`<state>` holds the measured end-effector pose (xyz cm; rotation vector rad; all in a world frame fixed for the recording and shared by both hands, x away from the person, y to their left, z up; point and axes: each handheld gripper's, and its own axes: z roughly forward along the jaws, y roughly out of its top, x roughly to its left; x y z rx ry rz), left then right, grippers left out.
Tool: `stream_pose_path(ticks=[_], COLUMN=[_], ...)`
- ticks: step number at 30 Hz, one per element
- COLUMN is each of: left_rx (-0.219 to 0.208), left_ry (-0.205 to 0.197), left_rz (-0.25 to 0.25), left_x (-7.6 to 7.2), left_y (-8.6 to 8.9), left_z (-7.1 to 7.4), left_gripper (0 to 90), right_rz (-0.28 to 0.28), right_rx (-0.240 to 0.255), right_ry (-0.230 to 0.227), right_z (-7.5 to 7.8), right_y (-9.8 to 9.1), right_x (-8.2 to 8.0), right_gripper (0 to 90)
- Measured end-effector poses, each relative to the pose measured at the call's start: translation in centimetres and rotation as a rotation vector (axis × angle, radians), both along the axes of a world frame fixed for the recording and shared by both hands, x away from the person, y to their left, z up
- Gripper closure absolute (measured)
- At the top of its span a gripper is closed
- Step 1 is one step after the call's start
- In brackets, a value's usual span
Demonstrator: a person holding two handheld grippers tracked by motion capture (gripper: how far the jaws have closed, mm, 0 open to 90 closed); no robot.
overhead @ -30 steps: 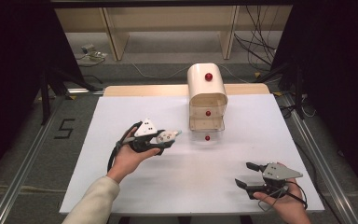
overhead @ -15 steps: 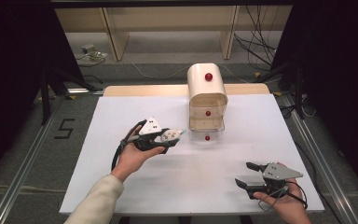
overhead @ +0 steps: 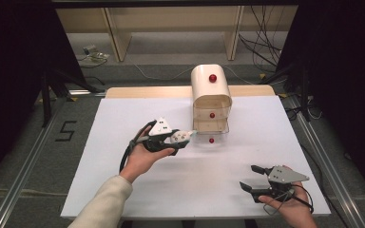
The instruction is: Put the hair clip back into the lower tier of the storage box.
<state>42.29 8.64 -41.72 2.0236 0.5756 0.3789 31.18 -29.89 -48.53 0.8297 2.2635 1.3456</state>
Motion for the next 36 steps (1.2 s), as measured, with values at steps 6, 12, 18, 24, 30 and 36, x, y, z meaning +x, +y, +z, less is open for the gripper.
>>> stream_pose_path(ticks=[6,12,18,24,30,36], left_rx=[0.0,-0.005,-0.005,-0.003,0.0,-0.002], left_ry=[0.0,0.002,0.002,0.005,0.006,0.007], left_rz=[-0.012,-0.024,-0.028,-0.032,-0.041,-0.049], left_x=[0.1,0.2,0.3,0.4,0.5,0.5], left_y=[-0.9,-1.5,-2.0,-2.3,-2.7,-3.2], left_z=[0.3,0.4,0.5,0.6,0.6,0.7], left_gripper=[46.5,46.5,46.5,46.5,46.5,46.5], right_rz=[0.002,0.003,0.004,0.002,0.003,0.001], right_rx=[0.004,0.004,0.005,0.007,0.007,0.008], right_ry=[-0.001,-0.002,-0.002,0.002,0.003,0.006], right_z=[0.0,0.0,0.0,-0.1,-0.1,0.0], right_y=[0.0,0.0,0.0,0.0,0.0,0.0], right_x=[0.0,0.0,0.0,0.0,0.0,0.0], right_gripper=[25.0,25.0,25.0,25.0,25.0,25.0])
